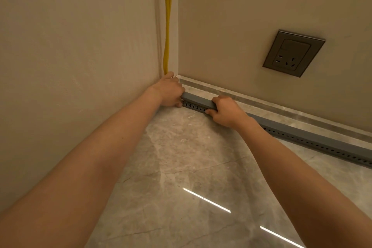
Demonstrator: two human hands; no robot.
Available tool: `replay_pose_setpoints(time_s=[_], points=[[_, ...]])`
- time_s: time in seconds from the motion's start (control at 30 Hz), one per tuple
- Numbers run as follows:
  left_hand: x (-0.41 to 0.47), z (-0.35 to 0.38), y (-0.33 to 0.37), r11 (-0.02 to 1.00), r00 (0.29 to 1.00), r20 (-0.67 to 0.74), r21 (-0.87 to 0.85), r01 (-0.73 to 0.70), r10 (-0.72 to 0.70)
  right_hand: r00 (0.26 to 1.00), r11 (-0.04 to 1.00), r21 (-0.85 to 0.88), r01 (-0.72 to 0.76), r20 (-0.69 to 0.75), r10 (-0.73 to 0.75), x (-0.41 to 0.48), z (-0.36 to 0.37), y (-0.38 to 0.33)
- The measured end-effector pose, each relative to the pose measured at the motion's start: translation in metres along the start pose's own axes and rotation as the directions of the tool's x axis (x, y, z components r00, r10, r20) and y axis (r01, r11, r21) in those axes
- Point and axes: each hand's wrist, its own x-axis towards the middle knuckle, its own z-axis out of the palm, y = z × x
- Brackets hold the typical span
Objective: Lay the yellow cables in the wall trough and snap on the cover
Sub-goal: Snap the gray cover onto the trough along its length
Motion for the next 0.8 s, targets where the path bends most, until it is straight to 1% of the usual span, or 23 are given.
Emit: replay_pose_setpoints(time_s=[0.1,0.17,0.27,0.33,0.37,0.5,0.6,0.67,0.8], points=[[0.003,-0.003,-0.001,0.971,0.999,0.001,-0.238,0.035,-0.036,1.000,1.000,-0.013,-0.005,0.005,0.005,0.001,0.000,0.001],[0.004,-0.005,0.000,0.952,1.000,-0.001,-0.304,0.024,-0.026,1.000,0.999,-0.047,-0.001,0.010,0.002,0.001,0.001,0.000],[0.004,-0.002,0.003,0.951,0.999,-0.033,-0.310,-0.014,0.004,1.000,0.995,-0.104,0.004,0.026,-0.001,0.000,0.003,-0.002],[0.004,0.001,0.007,0.944,0.999,-0.048,-0.328,-0.033,0.019,0.999,0.995,-0.100,0.019,0.027,-0.017,0.000,0.004,-0.002],[0.004,0.003,0.009,0.940,0.998,-0.055,-0.339,-0.041,0.024,0.999,0.996,-0.089,0.032,0.006,-0.032,-0.001,0.005,-0.003],[0.005,0.007,0.012,0.932,0.995,-0.098,-0.359,-0.051,0.017,0.984,0.997,-0.061,0.054,-0.166,-0.064,-0.003,0.013,-0.003],[0.004,0.007,0.010,0.935,0.997,-0.078,-0.350,-0.051,0.025,0.979,0.999,-0.029,0.043,-0.199,-0.048,-0.002,0.015,-0.005],[0.004,0.008,0.010,0.944,0.997,-0.068,-0.325,-0.054,0.034,0.980,0.999,-0.020,0.034,-0.194,-0.037,-0.001,0.014,-0.005],[0.004,0.011,0.016,0.979,1.000,-0.026,-0.202,-0.016,0.011,0.987,0.999,-0.033,0.028,-0.159,-0.033,-0.001,0.013,-0.005]])
